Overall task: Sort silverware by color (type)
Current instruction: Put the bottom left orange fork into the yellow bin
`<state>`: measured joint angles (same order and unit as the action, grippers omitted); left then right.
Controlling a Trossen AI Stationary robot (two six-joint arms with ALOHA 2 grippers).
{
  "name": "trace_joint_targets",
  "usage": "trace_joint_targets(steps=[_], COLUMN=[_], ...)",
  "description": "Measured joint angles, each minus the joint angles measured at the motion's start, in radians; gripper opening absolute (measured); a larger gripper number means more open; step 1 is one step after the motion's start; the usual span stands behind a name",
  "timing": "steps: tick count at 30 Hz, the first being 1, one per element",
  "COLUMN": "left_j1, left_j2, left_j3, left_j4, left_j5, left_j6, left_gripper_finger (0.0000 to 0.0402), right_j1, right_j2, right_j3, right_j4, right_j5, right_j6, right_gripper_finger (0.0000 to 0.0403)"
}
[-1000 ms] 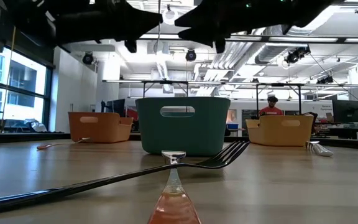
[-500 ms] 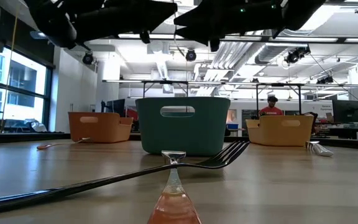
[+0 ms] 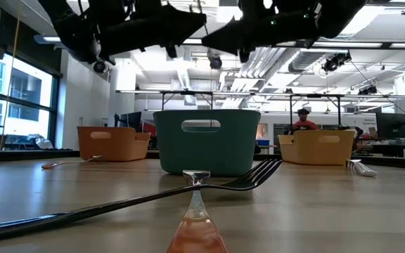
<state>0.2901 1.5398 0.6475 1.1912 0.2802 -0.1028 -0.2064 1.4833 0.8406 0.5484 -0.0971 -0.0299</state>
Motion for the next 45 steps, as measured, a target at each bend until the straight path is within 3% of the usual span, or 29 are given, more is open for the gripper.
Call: trace_joint_targets(steps=[6, 9, 15, 19, 23, 28, 35, 45], left_j1=[0.062, 0.089, 0.137, 0.152, 0.162, 0.164, 0.164, 0.164], left_j2=[0.000, -0.002, -0.005, -0.005, -0.005, -0.005, -0.005, -0.005], left_j3=[-0.065, -0.108, -0.197, -0.257, -0.303, -0.336, -0.339, -0.339], left_j4=[0.005, 0.014, 0.060, 0.132, 0.177, 0.215, 0.223, 0.223], left_j5=[0.039, 0.041, 0.040, 0.040, 0.040, 0.032, 0.033, 0.034], left_j6=[-0.022, -0.001, 0.000, 0.000, 0.000, 0.000, 0.002, 0.002], left_gripper_finger=[0.0110, 0.0121, 0.0102, 0.0079, 0.0060, 0.0043, 0.0033, 0.0032], right_j1=[-0.083, -0.132, -0.287, -0.424, -0.544, -0.609, -0.612, -0.612], right_j2=[-0.083, -0.149, -0.259, -0.263, -0.227, -0.184, -0.125, -0.056], right_j3=[-0.002, -0.002, -0.001, -0.011, -0.039, -0.081, -0.129, -0.137], right_j4=[-0.130, -0.267, -0.652, -0.863, -0.949, -0.963, -0.954, -0.937], right_j5=[0.049, 0.147, 0.349, 0.364, 0.324, 0.278, 0.277, 0.278], right_j6=[0.051, 0.087, 0.274, 0.416, 0.501, 0.569, 0.632, 0.600], right_gripper_finger=[0.0001, 0.0001, 0.0000, 0.0000, 0.0000, 0.0000, 0.0000, 0.0021])
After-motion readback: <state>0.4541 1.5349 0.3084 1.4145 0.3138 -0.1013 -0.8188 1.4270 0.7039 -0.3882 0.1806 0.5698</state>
